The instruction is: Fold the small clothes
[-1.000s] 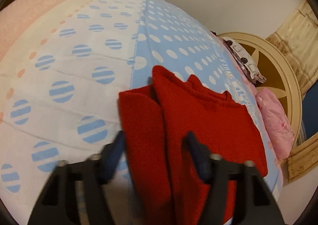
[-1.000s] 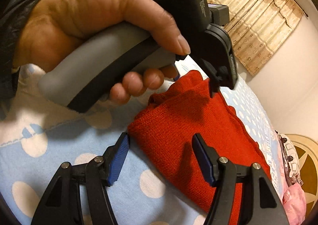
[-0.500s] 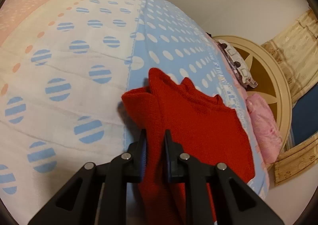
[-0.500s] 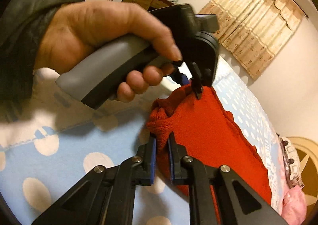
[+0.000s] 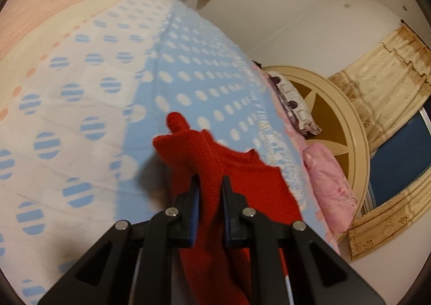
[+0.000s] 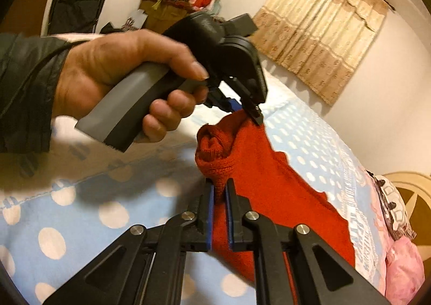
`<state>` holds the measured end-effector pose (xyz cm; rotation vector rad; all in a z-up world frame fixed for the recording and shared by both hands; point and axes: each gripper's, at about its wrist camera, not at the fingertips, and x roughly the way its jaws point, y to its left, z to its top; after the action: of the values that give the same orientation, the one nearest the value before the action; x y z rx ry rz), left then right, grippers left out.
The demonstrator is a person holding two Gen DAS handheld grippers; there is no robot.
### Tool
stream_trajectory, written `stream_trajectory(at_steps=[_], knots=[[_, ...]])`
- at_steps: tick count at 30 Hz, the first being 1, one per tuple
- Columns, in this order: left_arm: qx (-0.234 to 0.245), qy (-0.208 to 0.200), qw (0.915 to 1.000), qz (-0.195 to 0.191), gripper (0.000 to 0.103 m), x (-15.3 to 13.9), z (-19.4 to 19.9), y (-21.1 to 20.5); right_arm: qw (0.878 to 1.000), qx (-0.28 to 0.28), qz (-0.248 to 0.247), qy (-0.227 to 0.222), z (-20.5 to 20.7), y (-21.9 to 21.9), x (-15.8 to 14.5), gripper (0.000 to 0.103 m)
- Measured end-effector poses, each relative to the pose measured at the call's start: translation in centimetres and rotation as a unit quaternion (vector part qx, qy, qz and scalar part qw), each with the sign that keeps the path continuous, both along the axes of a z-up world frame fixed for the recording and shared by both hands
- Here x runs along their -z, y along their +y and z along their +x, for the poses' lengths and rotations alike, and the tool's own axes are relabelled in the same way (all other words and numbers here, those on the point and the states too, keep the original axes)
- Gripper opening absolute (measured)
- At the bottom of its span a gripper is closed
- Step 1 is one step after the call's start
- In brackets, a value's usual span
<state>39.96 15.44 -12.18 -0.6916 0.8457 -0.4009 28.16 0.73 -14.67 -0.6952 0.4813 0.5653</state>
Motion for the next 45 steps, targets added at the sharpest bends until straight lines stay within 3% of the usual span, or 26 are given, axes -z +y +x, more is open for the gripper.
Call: stream_trajectory(at_steps=[8, 25, 40, 43, 45], knots=[[0.016, -0.044, 0.9989, -0.001, 0.015, -2.8, 1.0, -3.5, 0.999, 0.033, 0.034, -0.018, 0.5, -3.9, -1.5, 0.007], [0.084, -0.07, 0.9938, 0.02, 0.015, -5.4, 3.6, -13.5, 0.99, 0.113, 0.089, -0.004, 2.8, -11.5, -3.0, 0.006], [0.165, -0.034, 0.9844, 0.05, 0.015, -2.4, 5.2, -24.7, 0.971, 0.206, 0.106, 0.055, 3.7, -19.5, -0.5, 0.006], [0.177, -0.031, 0.9816, 0.066, 0.015, -2.0, 5.2, -26.2, 0.965, 0.218, 0.122, 0.077, 3.7, -20.6, -0.5, 0.006], [0.181, -0.023, 0.9785, 0.096, 0.016, -1.6, 5.1, -27.2, 0.96, 0.223, 0.135, 0.099, 4.0, -21.4, -0.3, 0.006]])
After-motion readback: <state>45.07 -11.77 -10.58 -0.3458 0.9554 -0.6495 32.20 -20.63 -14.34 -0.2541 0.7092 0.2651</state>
